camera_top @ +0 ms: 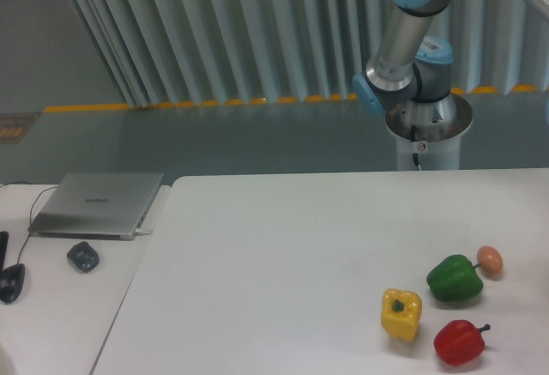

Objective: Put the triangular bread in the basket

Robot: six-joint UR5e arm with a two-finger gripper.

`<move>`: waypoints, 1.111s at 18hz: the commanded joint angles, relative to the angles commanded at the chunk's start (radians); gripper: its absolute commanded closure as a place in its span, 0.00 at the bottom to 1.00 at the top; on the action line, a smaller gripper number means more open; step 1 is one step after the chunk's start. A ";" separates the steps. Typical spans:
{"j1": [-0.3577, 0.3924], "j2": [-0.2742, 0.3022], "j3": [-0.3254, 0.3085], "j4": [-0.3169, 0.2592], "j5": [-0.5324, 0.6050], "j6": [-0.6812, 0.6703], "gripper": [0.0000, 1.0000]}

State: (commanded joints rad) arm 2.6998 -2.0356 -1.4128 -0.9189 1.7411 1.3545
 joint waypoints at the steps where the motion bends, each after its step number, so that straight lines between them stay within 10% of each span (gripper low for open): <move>1: -0.005 0.005 -0.008 0.000 -0.002 0.000 0.00; 17: -0.175 0.049 -0.077 -0.006 -0.023 -0.172 0.00; 20: -0.190 0.084 -0.077 -0.093 -0.112 -0.156 0.00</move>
State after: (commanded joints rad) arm 2.5096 -1.9513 -1.4895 -1.0120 1.6292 1.1980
